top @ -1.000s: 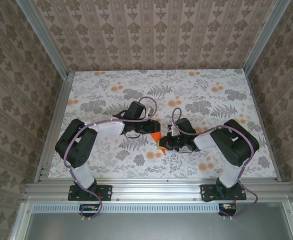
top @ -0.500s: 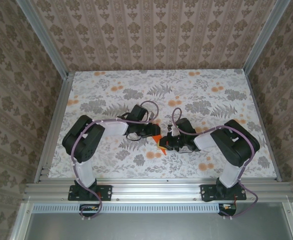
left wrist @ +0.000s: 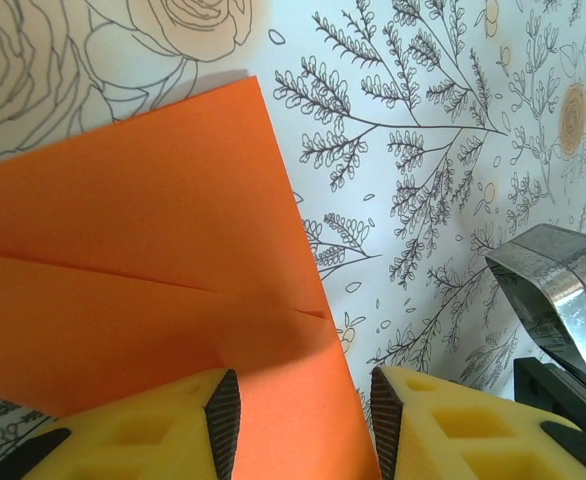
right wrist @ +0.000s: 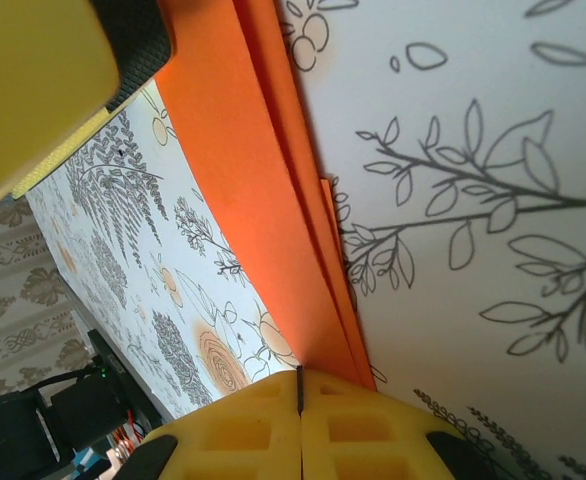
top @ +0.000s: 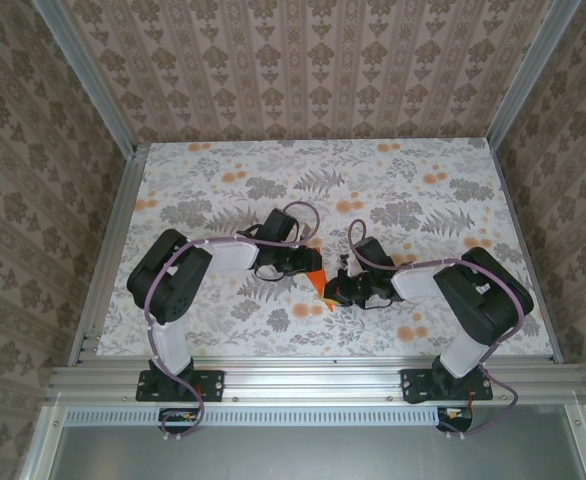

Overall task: Fold a paper plane with a square sheet of paper (pick it up from the middle)
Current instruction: Fold the wing for the fifth time at the center of the table.

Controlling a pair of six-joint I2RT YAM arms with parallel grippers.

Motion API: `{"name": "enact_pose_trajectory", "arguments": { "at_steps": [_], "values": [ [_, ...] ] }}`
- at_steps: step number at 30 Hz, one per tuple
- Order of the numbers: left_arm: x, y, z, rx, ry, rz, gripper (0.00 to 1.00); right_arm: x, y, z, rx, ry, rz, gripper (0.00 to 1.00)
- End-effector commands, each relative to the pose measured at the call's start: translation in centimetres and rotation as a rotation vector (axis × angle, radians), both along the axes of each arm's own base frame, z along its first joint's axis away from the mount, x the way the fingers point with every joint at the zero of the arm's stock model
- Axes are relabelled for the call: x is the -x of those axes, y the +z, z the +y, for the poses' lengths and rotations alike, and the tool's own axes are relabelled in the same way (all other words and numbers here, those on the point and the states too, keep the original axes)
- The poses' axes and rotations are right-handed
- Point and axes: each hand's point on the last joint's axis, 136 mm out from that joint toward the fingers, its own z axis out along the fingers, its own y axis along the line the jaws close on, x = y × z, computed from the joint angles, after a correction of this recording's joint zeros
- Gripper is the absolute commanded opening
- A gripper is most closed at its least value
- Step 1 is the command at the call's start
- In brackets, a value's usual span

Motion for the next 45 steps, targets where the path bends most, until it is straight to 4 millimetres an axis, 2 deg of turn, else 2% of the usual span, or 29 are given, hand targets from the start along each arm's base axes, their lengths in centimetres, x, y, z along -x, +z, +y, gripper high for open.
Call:
{"name": "enact_pose_trajectory", "arguments": {
  "at_steps": [1, 4, 9, 16, 27, 32, 35, 42, 45],
  "values": [
    [0.4, -2.5, 1.3, -0.094, 0.014, 0.035, 0.42, 3.1, -3.1, -2.0, 0.104, 0.006, 0.111, 0.06],
    [0.5, -2.7, 1.4, -0.101, 0.014, 0.039, 0.42, 3.3, -2.8, -2.1, 0.097, -0.001, 0.108, 0.06],
    [0.6, -3.0, 1.5, -0.109, 0.014, 0.046, 0.42, 3.2, -0.9, -1.8, 0.088, 0.024, 0.070, 0.06],
    [0.6, -3.0, 1.5, -0.112, 0.013, 0.048, 0.41, 5.1, -2.9, -3.3, 0.148, 0.020, 0.118, 0.06],
    [0.5, -3.1, 1.5, -0.112, 0.011, 0.048, 0.41, 6.9, -2.9, -4.5, 0.167, 0.024, 0.132, 0.06],
    [0.5, -3.0, 1.4, -0.109, 0.007, 0.049, 0.41, 7.0, -2.3, -4.7, 0.168, 0.019, 0.121, 0.06],
    [0.5, -2.9, 1.3, -0.104, 0.006, 0.047, 0.41, 6.0, -0.8, -4.2, 0.152, 0.018, 0.079, 0.06],
    [0.7, -2.7, 1.2, -0.097, -0.005, 0.048, 0.41, 1.9, 4.4, -1.7, 0.076, 0.019, -0.062, 0.06],
    [0.8, -2.7, 1.1, -0.095, -0.009, 0.047, 0.41, 0.4, 5.5, -0.7, 0.039, 0.012, -0.101, 0.08]
  ]
}}
